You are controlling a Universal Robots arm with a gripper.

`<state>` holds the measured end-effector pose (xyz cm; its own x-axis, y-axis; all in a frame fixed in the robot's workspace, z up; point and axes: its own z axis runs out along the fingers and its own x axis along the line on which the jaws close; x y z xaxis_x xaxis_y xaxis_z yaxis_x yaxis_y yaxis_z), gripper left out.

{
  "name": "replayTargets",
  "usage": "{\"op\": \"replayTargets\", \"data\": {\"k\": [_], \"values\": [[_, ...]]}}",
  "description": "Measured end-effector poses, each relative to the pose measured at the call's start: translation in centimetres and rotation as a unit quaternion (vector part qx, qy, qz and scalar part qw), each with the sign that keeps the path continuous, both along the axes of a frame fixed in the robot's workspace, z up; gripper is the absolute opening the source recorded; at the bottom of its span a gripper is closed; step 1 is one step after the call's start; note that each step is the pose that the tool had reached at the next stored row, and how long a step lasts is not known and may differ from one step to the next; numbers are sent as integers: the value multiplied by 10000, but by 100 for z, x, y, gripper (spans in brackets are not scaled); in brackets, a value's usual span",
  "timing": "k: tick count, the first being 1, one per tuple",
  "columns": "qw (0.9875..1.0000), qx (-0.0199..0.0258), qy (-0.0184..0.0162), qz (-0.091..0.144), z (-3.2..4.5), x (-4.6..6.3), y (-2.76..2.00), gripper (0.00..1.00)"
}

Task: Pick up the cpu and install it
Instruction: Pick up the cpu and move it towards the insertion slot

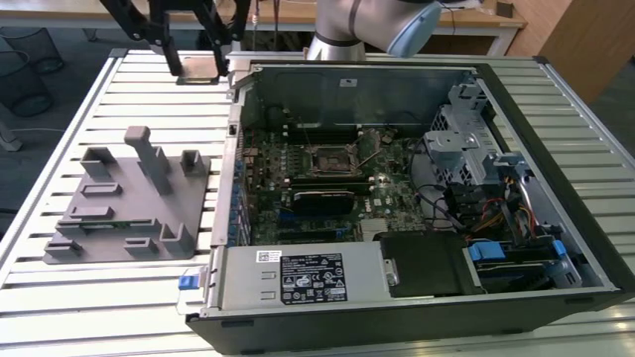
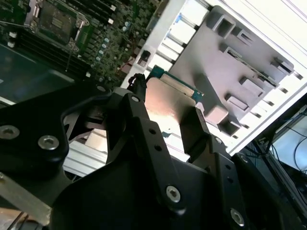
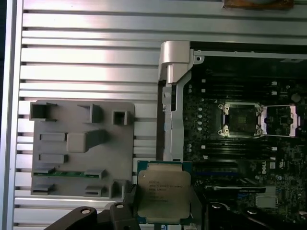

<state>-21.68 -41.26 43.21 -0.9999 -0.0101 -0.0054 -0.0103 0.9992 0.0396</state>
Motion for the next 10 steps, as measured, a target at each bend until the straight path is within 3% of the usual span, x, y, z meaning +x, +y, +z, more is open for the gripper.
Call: {"op": "replayTargets", "data": {"k": [5, 10], "values": [[10000, 0, 0, 0, -10, 229, 9, 53], [10000, 0, 0, 0, -29, 438, 65, 53]]}}
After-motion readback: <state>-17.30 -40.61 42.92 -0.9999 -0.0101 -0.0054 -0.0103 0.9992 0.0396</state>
